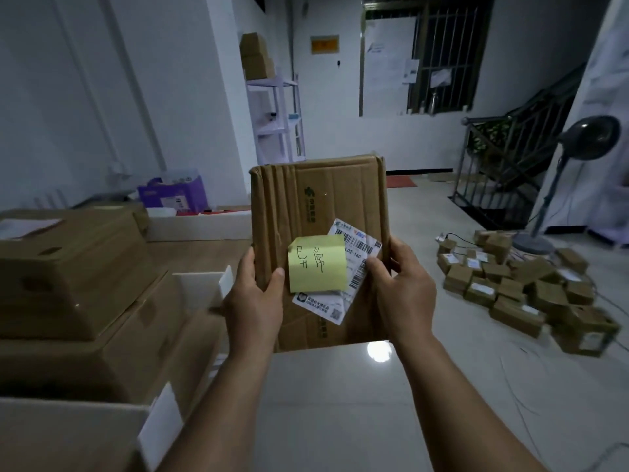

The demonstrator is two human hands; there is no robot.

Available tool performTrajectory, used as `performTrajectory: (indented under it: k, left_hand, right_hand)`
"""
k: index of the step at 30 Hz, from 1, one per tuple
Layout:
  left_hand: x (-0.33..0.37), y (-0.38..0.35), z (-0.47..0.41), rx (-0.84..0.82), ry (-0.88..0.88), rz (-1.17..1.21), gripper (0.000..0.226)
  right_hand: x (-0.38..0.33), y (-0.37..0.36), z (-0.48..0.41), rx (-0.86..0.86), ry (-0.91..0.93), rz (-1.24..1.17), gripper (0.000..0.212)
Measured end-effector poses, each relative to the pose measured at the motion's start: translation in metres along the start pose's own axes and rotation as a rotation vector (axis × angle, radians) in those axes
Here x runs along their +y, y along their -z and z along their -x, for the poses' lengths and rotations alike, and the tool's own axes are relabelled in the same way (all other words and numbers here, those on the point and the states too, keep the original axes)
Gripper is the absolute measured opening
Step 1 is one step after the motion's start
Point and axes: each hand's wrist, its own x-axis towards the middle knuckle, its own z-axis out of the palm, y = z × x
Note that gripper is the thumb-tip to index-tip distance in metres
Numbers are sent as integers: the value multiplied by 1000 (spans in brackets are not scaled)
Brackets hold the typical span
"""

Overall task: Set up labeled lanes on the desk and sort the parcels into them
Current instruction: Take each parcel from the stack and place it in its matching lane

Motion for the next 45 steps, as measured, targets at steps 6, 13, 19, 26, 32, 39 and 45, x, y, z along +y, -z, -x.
performTrajectory:
  k: [6,13,19,26,32,39,45]
  left_hand:
    - [-21,-68,-85,-42,16,37,61]
    - [-32,-140,-185,39,22,27,61]
    - [-29,-183,-276,176,81,15,62]
    - [-52,-187,-348,439,177,18,59]
    - [-103,-151,-390,681,232,-99,61]
    - [-162,-112,-448,886,305,-178,62]
    - [-199,-90,-497,926,434,-329,61]
  right_hand:
    - [32,-49,-82,27,-23,33,43]
    - [61,-120,-197,-26,16,-2,41]
    - [67,-198,-305,-193,82,-52,43]
    - [54,-301,-368,-468,165,-119,46]
    - [34,-403,-364,-669,240,-194,47]
    - [0,-512,-360,-895,317,-201,45]
    - [-13,-595,-359,-1025,332,-124,43]
